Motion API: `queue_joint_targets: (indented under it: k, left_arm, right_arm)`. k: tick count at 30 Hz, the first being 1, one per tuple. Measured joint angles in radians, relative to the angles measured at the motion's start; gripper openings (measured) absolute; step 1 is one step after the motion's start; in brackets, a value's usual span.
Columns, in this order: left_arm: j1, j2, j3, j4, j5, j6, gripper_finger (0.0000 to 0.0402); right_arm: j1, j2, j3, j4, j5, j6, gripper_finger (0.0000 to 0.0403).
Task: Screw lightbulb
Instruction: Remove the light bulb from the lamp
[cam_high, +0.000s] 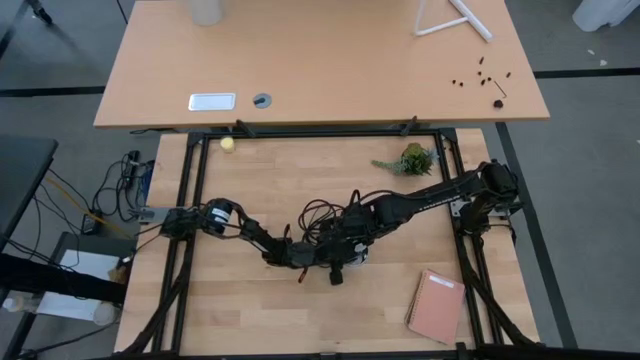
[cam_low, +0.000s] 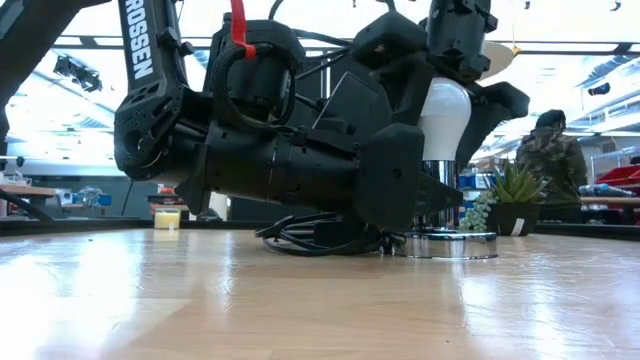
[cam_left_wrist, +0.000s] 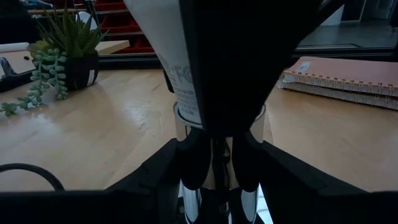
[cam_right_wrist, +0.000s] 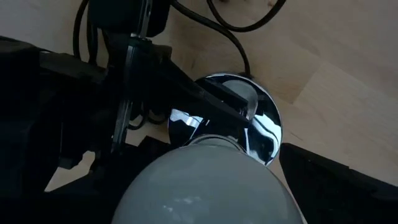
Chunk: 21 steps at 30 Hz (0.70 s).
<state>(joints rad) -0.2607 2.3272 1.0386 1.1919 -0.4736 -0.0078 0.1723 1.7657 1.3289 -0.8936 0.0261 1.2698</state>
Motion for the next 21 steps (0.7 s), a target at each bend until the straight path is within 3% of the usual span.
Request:
queue_joint_targets:
  k: [8,13,21]
  left_arm:
    - [0.0,0.0,0.0,-0.002,-0.003,0.003,0.0189]
    - [0.001,-0.001,0.001,0.0,0.004,0.005,0.0189]
    - [0.005,-0.002,0.0,-0.004,0.002,-0.002,0.0189]
  right_arm:
    - [-0.019,0.012,0.0,0.037,-0.099,-0.032,0.0346]
    - [-0.017,0.019,0.057,-0.096,-0.064,-0.049,0.0346]
    - [-0.003,0.018,0.095,-0.121,-0.019,-0.039,0.0346]
